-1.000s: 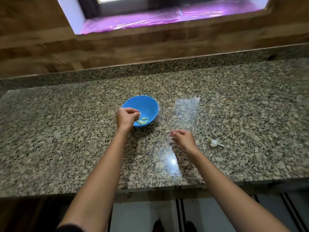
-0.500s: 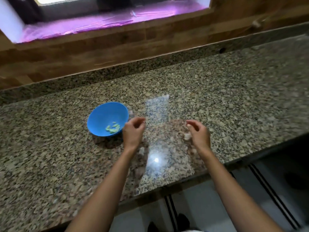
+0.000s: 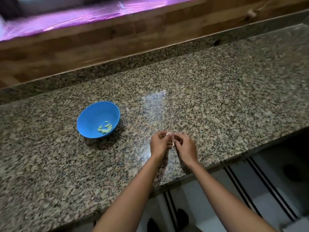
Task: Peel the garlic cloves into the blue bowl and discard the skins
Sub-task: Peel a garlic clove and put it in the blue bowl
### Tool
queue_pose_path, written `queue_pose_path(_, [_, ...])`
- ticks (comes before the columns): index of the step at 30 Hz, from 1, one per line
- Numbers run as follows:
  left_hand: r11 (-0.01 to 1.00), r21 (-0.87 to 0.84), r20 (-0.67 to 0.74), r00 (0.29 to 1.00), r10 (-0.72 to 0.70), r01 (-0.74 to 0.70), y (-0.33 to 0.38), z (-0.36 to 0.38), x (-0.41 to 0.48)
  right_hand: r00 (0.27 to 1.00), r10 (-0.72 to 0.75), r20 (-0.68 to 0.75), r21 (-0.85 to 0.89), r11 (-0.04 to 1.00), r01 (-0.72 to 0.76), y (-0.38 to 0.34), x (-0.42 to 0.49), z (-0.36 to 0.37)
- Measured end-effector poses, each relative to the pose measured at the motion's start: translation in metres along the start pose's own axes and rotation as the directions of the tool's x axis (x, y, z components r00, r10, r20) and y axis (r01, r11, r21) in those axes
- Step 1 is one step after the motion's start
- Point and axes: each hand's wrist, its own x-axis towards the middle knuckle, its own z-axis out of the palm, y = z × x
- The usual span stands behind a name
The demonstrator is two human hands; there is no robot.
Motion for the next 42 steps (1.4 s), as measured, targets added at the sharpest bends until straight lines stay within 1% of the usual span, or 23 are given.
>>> queue_pose_path(2, [1.0,-0.029,-0.069,0.998,0.006,-0.008,-0.006,-0.012,-0.004,0.999,0.021,0.04,0.112,0.993,-0.025,-0.008,-0.006,0.008])
queue_pose_path(4, [0.999,-0.045,-0.088,0.996,0.007,-0.011,-0.011,-0.027,-0.008,0.993,0.064,0.095,0.284,0.955,-0.089,-0.017,-0.01,0.016])
queue_pose_path(6, [0.997,-0.08,-0.054,0.998,0.02,-0.024,-0.012,-0.043,-0.013,0.978,0.141,0.155,0.462,0.865,-0.198,-0.026,-0.012,0.02])
queue_pose_path(7, [0.996,-0.06,-0.036,0.998,0.059,-0.061,-0.012,-0.05,-0.015,0.968,0.157,0.193,0.528,0.815,-0.238,-0.03,-0.012,0.021])
queue_pose_path(8, [0.993,-0.005,-0.021,0.993,0.117,-0.118,-0.012,-0.057,-0.017,0.961,0.147,0.235,0.559,0.789,-0.257,-0.032,-0.011,0.022])
queue_pose_path(10, [0.959,0.167,0.005,0.973,0.233,-0.23,-0.009,-0.066,-0.022,0.948,0.092,0.305,0.564,0.784,-0.258,-0.035,-0.008,0.024])
queue_pose_path(11, [0.945,0.209,0.01,0.967,0.255,-0.252,-0.008,-0.07,-0.024,0.94,0.09,0.329,0.589,0.758,-0.279,-0.037,-0.007,0.024])
queue_pose_path(14, [0.961,0.147,0.006,0.972,0.235,-0.233,-0.004,-0.076,-0.029,0.908,0.125,0.4,0.699,0.599,-0.39,-0.04,-0.008,0.026])
queue_pose_path(16, [0.932,0.254,-0.01,0.963,0.268,-0.257,-0.004,-0.079,-0.028,0.884,0.127,0.45,0.713,0.544,-0.441,-0.041,-0.011,0.026])
queue_pose_path(17, [0.923,0.279,-0.005,0.96,0.279,-0.267,-0.005,-0.081,-0.027,0.87,0.126,0.476,0.721,0.51,-0.468,-0.04,-0.012,0.026])
queue_pose_path(18, [0.922,0.277,0.005,0.96,0.279,-0.269,-0.004,-0.082,-0.026,0.858,0.13,0.497,0.728,0.476,-0.493,-0.04,-0.013,0.027])
queue_pose_path(20, [0.923,0.285,0.027,0.964,0.263,-0.259,-0.002,-0.083,-0.027,0.841,0.127,0.527,0.73,0.44,-0.523,-0.039,-0.015,0.026])
queue_pose_path(25, [0.881,0.375,0.141,0.957,0.252,-0.287,0.0,-0.092,-0.027,0.805,0.099,0.585,0.695,0.451,-0.56,-0.036,-0.017,0.021])
queue_pose_path(28, [0.912,0.33,0.185,0.964,0.191,-0.244,0.002,-0.098,-0.024,0.79,0.091,0.606,0.686,0.443,-0.577,-0.034,-0.017,0.019])
queue_pose_path(30, [0.906,0.338,0.202,0.96,0.194,-0.254,0.002,-0.1,-0.025,0.778,0.081,0.623,0.674,0.449,-0.587,-0.034,-0.016,0.017])
queue_pose_path(33, [0.851,0.427,0.185,0.951,0.248,-0.306,0.0,-0.097,-0.027,0.76,0.072,0.646,0.65,0.47,-0.597,-0.035,-0.016,0.018])
queue_pose_path(37, [0.755,0.547,0.193,0.932,0.306,-0.361,-0.003,-0.091,-0.029,0.766,0.093,0.636,0.662,0.445,-0.604,-0.038,-0.017,0.023])
queue_pose_path(38, [0.734,0.568,0.177,0.926,0.333,-0.373,-0.004,-0.089,-0.03,0.767,0.098,0.634,0.66,0.449,-0.602,-0.04,-0.018,0.024])
queue_pose_path(39, [0.732,0.574,0.135,0.925,0.356,-0.366,-0.005,-0.087,-0.03,0.769,0.102,0.631,0.653,0.466,-0.598,-0.042,-0.017,0.024])
queue_pose_path(40, [0.77,0.541,0.061,0.93,0.363,-0.336,-0.005,-0.086,-0.031,0.774,0.103,0.624,0.645,0.49,-0.586,-0.045,-0.015,0.023])
queue_pose_path(41, [0.848,0.452,-0.033,0.945,0.325,-0.275,-0.005,-0.088,-0.028,0.784,0.104,0.612,0.637,0.522,-0.567,-0.049,-0.011,0.021])
queue_pose_path(42, [0.935,0.297,-0.122,0.964,0.237,-0.192,-0.003,-0.092,-0.025,0.797,0.105,0.595,0.626,0.562,-0.541,-0.052,-0.006,0.018])
